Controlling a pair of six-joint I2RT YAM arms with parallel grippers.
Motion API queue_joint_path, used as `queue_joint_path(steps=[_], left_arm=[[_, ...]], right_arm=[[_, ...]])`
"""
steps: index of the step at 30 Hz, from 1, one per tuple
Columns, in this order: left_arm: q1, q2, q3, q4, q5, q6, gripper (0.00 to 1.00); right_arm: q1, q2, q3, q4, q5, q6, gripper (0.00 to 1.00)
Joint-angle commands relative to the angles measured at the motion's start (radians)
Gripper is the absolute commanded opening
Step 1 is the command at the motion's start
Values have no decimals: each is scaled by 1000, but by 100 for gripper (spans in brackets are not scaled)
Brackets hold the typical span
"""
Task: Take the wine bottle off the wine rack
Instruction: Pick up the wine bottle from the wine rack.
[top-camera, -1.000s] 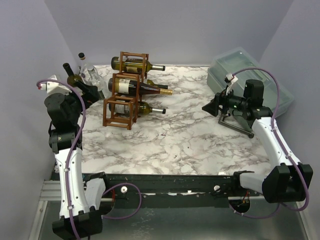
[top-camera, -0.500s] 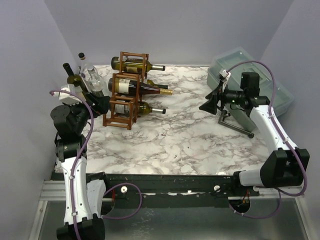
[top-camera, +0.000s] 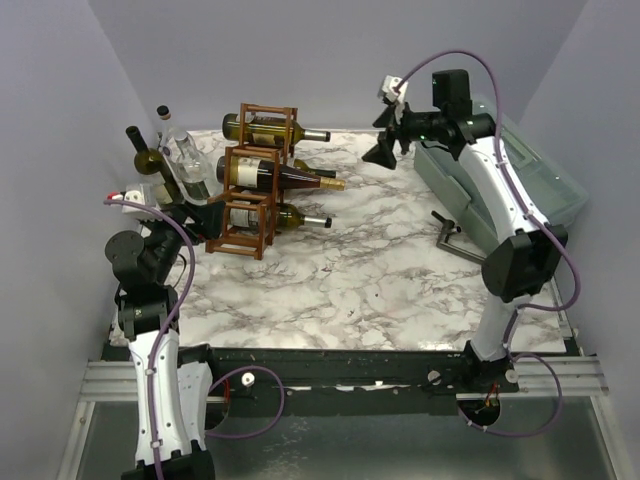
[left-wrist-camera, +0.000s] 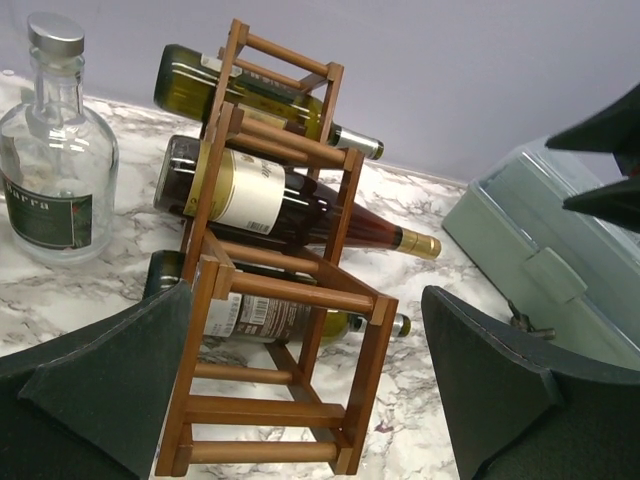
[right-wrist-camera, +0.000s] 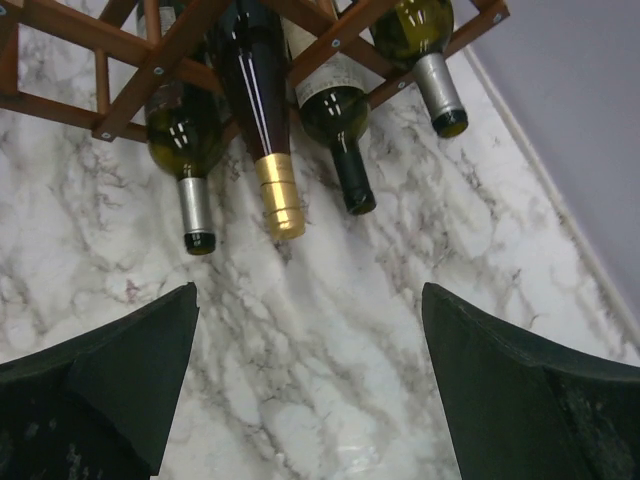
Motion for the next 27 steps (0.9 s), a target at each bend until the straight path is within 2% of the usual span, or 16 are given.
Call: queue_joint_path(steps=[1, 5, 8, 13, 22, 27], left_arm=[[6, -28, -31, 26, -24, 17, 99], [5, -45, -37, 25, -43, 31, 99], [6, -55, -42, 24, -49, 39, 99], [5, -60, -42, 23, -51, 44, 99], [5, -64, -42, 23, -42, 41, 99], [6, -64, -42, 23, -41, 41, 99]], right_arm=[[85, 106, 183, -102, 93, -196, 100], [133, 147, 161, 12, 103, -339, 100], [169, 177, 142, 146, 149, -311, 99], [206, 289, 236, 269, 218, -228, 100], [282, 437, 304, 338, 457, -395, 99], [314, 523, 381, 352, 568, -396, 96]])
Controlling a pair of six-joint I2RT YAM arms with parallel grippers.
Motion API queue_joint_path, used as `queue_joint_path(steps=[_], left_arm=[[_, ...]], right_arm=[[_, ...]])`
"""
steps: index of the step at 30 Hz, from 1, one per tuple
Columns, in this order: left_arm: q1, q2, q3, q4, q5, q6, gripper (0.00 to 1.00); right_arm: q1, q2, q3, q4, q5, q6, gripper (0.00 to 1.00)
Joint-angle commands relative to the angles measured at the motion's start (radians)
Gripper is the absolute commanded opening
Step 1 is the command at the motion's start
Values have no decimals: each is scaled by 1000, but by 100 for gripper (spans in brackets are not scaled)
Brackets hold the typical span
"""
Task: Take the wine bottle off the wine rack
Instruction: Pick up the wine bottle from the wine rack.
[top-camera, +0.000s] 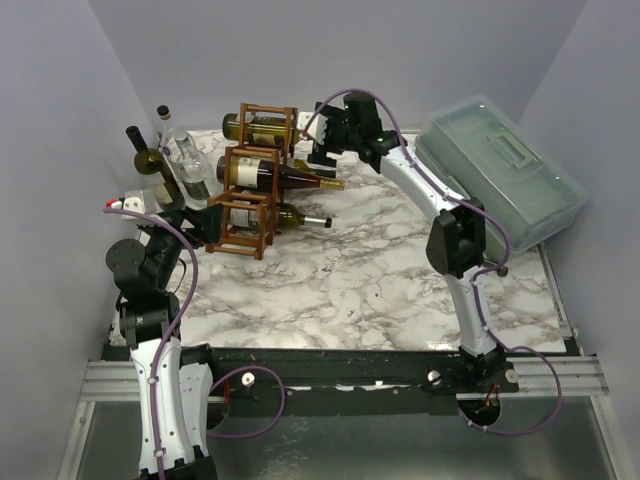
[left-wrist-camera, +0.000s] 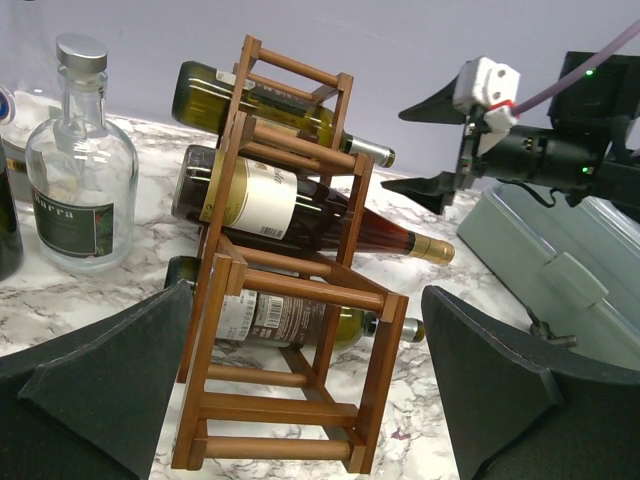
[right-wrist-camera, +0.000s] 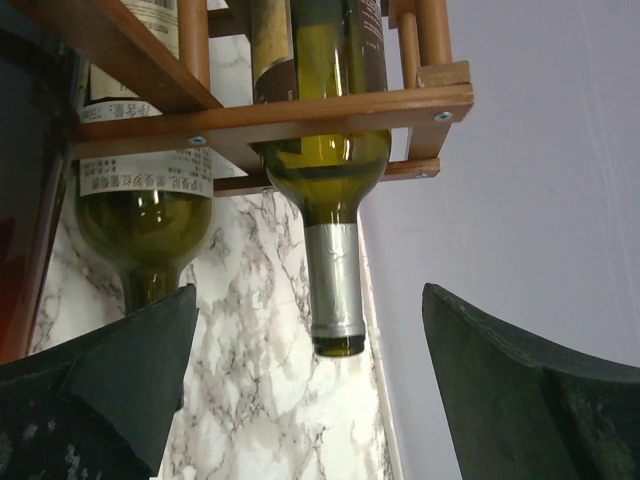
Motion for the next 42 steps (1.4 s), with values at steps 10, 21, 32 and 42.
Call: queue_joint_path(steps=[10, 21, 32, 42], left_arm=[[6, -5, -7, 17, -7, 11, 99], [5, -4, -7, 16, -8, 13, 99], [5, 1, -6, 16, -6, 12, 99], [5, 4, -6, 17, -3, 11, 99]], right_arm=[[34, 186, 170, 130, 182, -22, 87], [46, 271, 225, 159, 204, -63, 71], [46, 315, 253, 201, 204, -100, 67], [47, 341, 273, 231, 165, -91, 61]])
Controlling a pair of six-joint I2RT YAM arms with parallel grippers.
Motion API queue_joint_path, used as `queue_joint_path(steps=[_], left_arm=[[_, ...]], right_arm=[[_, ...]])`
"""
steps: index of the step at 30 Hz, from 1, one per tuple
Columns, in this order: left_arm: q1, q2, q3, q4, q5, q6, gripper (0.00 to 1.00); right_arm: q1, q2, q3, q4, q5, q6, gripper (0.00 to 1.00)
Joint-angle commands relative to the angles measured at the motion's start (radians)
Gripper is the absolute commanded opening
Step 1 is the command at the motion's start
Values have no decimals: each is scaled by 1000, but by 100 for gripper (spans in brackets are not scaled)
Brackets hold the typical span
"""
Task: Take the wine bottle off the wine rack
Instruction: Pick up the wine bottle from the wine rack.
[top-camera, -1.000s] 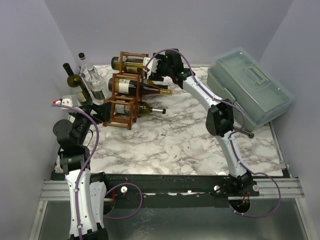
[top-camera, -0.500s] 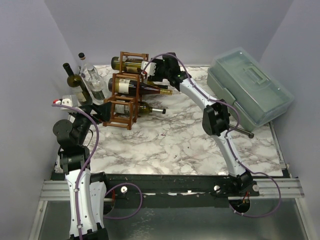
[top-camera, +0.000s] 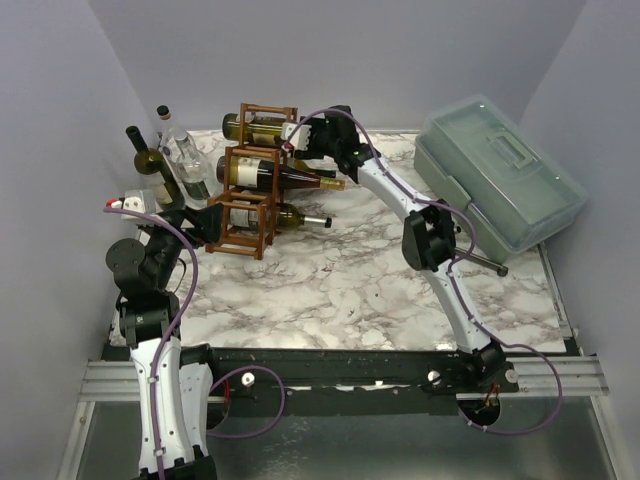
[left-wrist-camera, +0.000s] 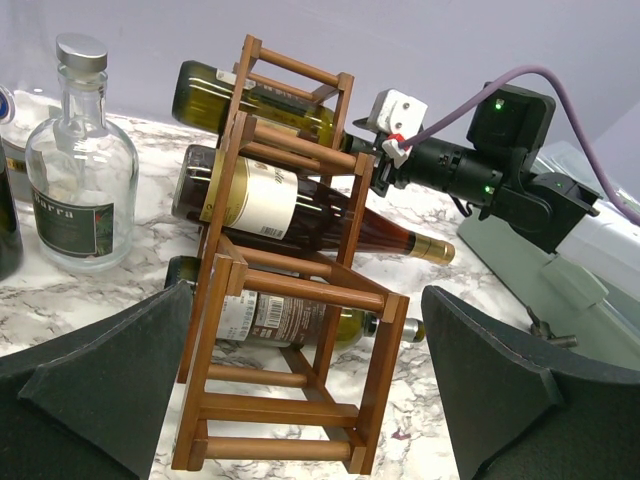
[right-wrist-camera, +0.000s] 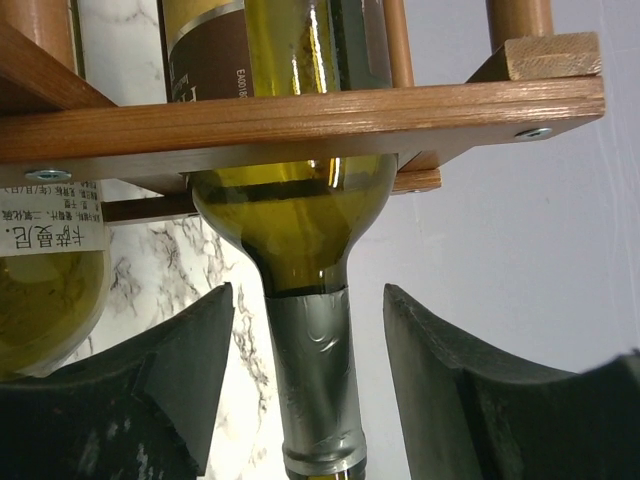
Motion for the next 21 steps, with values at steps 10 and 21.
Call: queue_joint_path(steps=[10, 21], left_arm=[[5, 3, -7, 15, -2, 9, 99], [5, 4, -7, 15, 0, 11, 99]], right_arm=[[8, 69, 66, 55, -30, -4, 56], [7, 82, 69, 68, -34, -5, 47]])
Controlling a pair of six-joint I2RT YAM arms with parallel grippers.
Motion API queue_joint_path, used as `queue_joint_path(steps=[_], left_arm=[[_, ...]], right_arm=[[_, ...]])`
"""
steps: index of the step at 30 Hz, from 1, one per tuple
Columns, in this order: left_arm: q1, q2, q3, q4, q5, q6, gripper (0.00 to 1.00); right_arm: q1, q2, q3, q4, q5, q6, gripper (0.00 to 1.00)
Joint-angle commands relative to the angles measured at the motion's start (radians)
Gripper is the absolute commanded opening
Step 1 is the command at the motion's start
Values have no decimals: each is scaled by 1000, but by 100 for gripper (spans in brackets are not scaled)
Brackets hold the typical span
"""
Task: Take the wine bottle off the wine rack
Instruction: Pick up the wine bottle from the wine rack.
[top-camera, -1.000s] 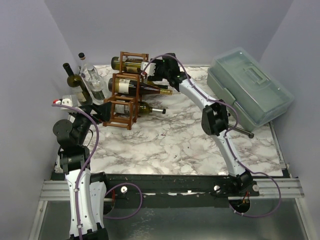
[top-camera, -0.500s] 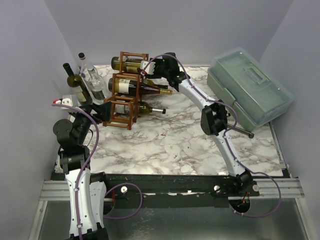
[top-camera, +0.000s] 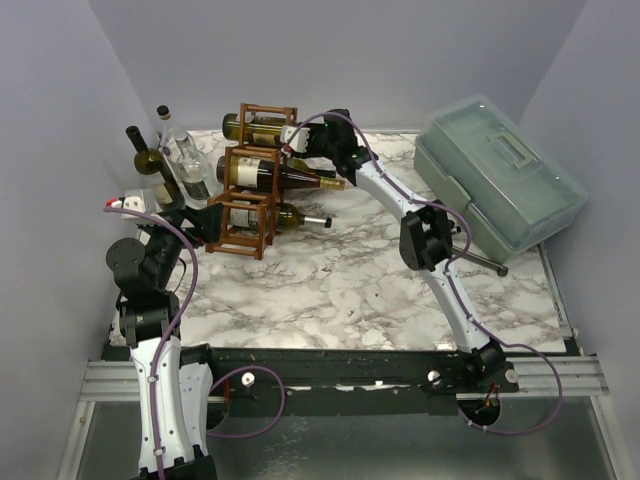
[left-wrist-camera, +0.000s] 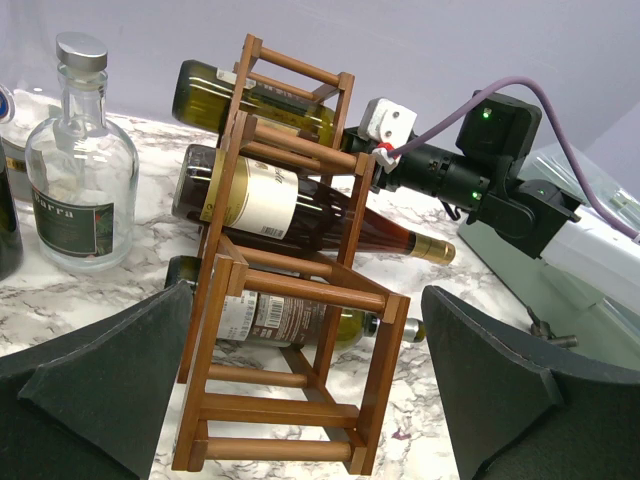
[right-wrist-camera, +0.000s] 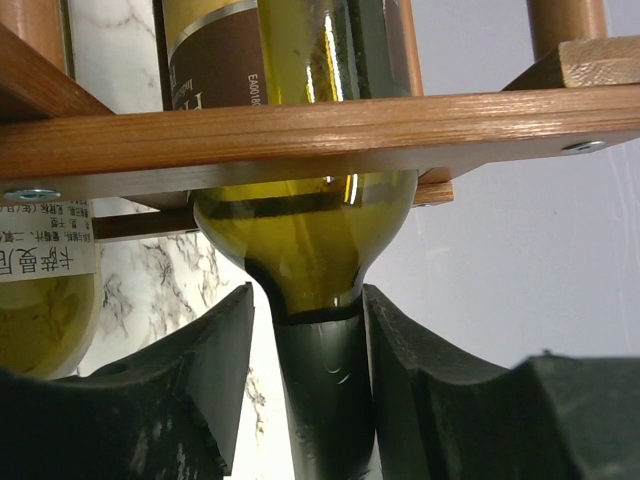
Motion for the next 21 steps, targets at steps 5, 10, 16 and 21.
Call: queue_joint_path(steps=[5, 10, 16, 21], left_arm=[[5, 0, -6, 13, -1, 8, 99], [5, -1, -7, 13, 0, 9, 99], [6, 0, -8, 13, 0, 9, 99], [5, 0, -7, 13, 0, 9, 99]], right_arm=[[8, 37, 43, 31, -27, -3, 46], [7, 51, 56, 45, -27, -3, 48], [8, 57, 59, 46, -22, -17, 42], [8, 57, 55, 43, -20, -39, 32]])
